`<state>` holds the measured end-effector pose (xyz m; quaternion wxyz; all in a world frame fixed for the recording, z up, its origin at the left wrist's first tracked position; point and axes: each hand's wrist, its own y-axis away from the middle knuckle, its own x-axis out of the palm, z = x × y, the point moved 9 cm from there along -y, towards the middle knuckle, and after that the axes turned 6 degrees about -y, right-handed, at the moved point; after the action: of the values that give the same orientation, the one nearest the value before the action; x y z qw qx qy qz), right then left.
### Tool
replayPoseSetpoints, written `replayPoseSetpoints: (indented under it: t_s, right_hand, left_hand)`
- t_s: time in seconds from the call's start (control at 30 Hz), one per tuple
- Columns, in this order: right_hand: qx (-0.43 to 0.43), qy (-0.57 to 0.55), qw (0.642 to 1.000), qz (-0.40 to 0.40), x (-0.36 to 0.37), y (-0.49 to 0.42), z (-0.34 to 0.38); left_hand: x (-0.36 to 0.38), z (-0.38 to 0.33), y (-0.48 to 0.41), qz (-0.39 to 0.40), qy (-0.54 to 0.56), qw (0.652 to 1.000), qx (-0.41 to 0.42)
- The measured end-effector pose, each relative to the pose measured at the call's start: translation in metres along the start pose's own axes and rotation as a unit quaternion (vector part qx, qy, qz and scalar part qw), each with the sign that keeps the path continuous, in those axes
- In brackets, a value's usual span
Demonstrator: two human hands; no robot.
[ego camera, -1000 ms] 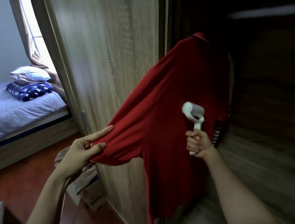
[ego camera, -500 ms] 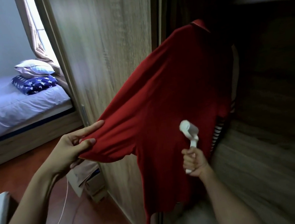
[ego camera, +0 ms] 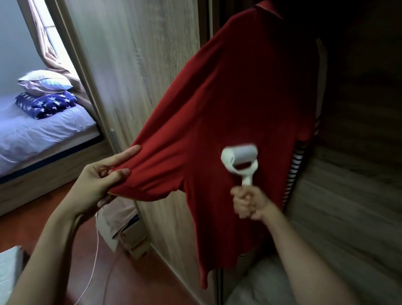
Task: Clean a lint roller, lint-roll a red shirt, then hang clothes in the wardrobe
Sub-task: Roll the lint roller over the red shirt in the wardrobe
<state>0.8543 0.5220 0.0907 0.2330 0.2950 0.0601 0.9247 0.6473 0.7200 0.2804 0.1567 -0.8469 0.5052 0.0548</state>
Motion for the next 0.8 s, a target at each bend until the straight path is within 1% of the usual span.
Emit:
replayPoseSetpoints:
  t_s: [0.1, 0.13, 0.2, 0.27, 0.33, 0.4, 0.47, 0.53, 0.6, 0.67, 0.73, 0.8]
  right_hand:
    - [-0.013, -0.035, 0.998, 0.044, 0.013, -0.003, -0.006]
    - [-0.026, -0.025, 0.997, 0.069, 0.028, -0.004, 0.012]
    - [-0.035, -0.013, 0.988, 0.153, 0.076, 0.004, 0.060]
    - [-0.069, 0.020, 0.974, 0.214, 0.113, 0.011, 0.105]
    - [-0.062, 0.037, 0.968, 0.240, 0.123, 0.012, 0.111]
    - [-0.011, 0.065, 0.975, 0.210, 0.103, 0.008, 0.077]
    - [0.022, 0.101, 0.984, 0.143, 0.064, 0.009, 0.027]
    - [0.043, 0.145, 0.984, 0.089, 0.044, 0.018, -0.003]
    - [0.025, 0.196, 0.979, 0.048, 0.053, 0.022, 0.010]
    - [-0.031, 0.263, 0.964, 0.010, 0.080, 0.018, 0.048]
    - [-0.076, 0.332, 0.940, -0.001, 0.117, 0.015, 0.081]
    - [-0.096, 0.383, 0.919, -0.006, 0.133, 0.009, 0.085]
  left_hand:
    - [0.004, -0.006, 0.001, -0.006, 0.003, 1.000, 0.005]
    - [0.004, -0.004, 0.001, -0.007, 0.004, 1.000, 0.004]
    - [0.006, -0.003, 0.001, -0.006, 0.010, 1.000, 0.003]
    - [0.006, -0.001, 0.002, -0.012, 0.017, 1.000, 0.004]
    - [0.005, -0.001, 0.004, -0.016, 0.021, 1.000, 0.005]
    - [0.006, -0.002, 0.005, -0.009, 0.024, 1.000, 0.009]
    - [0.007, -0.003, 0.004, 0.004, 0.029, 0.999, 0.014]
    - [0.007, -0.004, 0.004, 0.021, 0.037, 0.999, 0.011]
    - [0.008, -0.004, 0.005, 0.034, 0.038, 0.999, 0.010]
    - [0.011, -0.004, 0.006, 0.049, 0.049, 0.997, 0.015]
    - [0.013, -0.004, 0.007, 0.045, 0.056, 0.997, 0.020]
    - [0.012, -0.003, 0.007, 0.025, 0.056, 0.998, 0.018]
